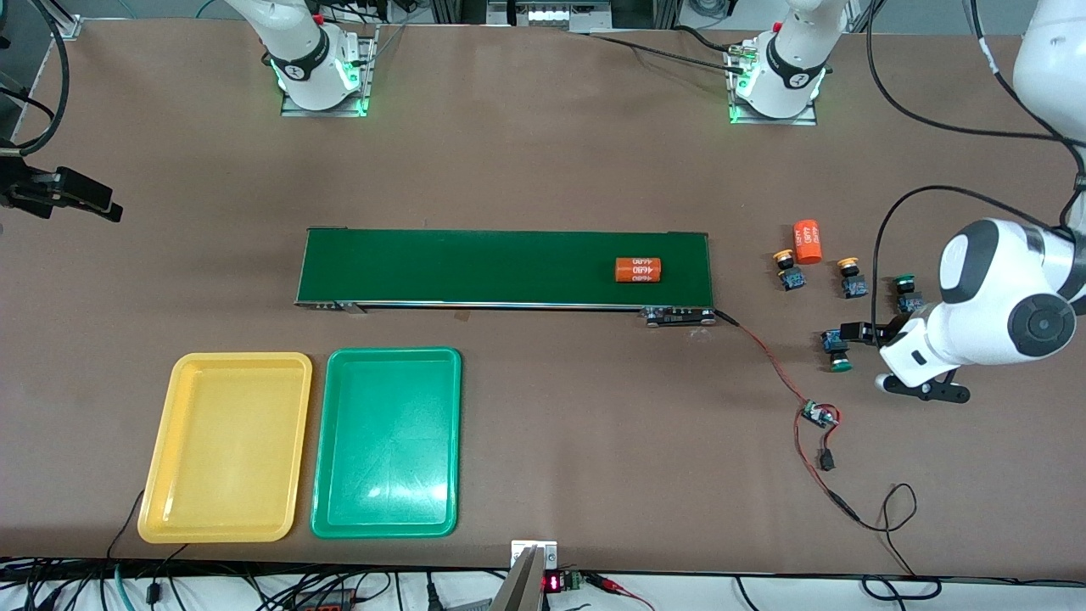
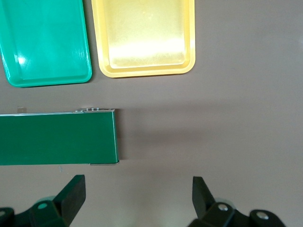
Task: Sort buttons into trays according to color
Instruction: 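Move the left gripper back and grasp the green-cap button, then place the green-cap button on the conveyor belt with the left gripper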
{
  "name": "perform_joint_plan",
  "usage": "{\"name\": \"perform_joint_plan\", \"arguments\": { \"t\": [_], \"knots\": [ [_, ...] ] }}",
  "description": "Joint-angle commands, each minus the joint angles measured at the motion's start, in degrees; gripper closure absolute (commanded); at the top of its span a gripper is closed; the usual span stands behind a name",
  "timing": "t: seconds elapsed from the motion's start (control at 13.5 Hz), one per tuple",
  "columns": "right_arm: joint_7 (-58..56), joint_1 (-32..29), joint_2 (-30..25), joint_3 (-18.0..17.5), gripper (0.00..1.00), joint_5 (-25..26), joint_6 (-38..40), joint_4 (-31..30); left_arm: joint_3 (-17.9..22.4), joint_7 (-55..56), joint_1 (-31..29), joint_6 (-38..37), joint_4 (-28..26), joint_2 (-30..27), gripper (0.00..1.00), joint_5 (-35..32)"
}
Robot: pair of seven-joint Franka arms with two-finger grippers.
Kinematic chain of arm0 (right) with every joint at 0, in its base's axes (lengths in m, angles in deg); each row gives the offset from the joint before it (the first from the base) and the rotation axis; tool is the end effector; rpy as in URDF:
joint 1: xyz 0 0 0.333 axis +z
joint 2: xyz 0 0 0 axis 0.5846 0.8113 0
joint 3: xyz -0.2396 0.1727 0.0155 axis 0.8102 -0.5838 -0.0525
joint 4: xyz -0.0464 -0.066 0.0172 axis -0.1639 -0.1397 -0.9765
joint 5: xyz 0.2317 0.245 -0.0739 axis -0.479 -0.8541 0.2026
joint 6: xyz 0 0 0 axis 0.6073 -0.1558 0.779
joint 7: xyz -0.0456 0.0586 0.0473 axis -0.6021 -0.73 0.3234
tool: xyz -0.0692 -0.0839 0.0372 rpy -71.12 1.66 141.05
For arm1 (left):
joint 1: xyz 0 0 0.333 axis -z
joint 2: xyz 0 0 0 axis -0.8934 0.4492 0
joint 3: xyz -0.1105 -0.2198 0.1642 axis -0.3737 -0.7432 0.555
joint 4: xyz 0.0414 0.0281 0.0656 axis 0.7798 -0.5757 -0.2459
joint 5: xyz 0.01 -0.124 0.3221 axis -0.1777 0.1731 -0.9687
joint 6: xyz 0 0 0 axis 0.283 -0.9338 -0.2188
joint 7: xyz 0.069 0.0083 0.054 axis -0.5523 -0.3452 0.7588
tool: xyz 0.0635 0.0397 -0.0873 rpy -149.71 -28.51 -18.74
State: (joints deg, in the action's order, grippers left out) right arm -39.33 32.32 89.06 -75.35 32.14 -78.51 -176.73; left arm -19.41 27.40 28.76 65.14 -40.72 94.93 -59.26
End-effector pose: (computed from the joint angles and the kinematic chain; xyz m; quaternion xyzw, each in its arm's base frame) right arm 0.5113 -0.0518 0.5608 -0.9991 0.0269 0.0327 0.0095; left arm 0.6031 0.0532 0.2676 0.9926 -0.0475 -0.1115 0.0084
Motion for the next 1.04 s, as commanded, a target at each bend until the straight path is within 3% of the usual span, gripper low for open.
{"name": "perform_joint_plan", "arguments": {
  "t": [0.0, 0.22, 0.37, 0.67, 0.81, 0.96],
  "knots": [
    [0.2, -0.8, -0.1, -0.3, 0.0, -1.1, -0.5, -0.4, -0.7, 3.0, -1.1, 2.7, -0.6, 2.6, 0.0, -1.4],
    [0.1, -0.8, 0.1, -0.3, 0.0, -1.1, -0.4, -0.4, 1.2, 3.1, -1.8, 9.9, -4.5, 3.5, 0.02, -1.7],
    [0.1, -1.5, 0.2, -0.3, 0.0, -1.1, -0.5, -0.4, 1.6, 3.1, -1.8, 11.6, -4.5, 5.2, 0.1, -1.7],
    [-0.4, -2.0, 0.6, -0.2, 0.0, -2.7, -0.5, -0.4, 1.7, 6.8, -1.8, 11.5, -6.3, 5.3, 0.54, -1.7],
    [-0.4, -2.0, 0.6, -0.1, 0.0, -2.7, -0.5, -0.4, 1.5, 9.2, -1.6, 11.1, -6.9, 4.9, 0.65, -1.7],
    [-0.5, -2.0, 0.6, -0.1, 0.0, -2.7, -0.6, -0.4, 0.4, 9.3, -1.5, 7.8, -6.1, 2.3, 0.67, -1.6]
  ]
}}
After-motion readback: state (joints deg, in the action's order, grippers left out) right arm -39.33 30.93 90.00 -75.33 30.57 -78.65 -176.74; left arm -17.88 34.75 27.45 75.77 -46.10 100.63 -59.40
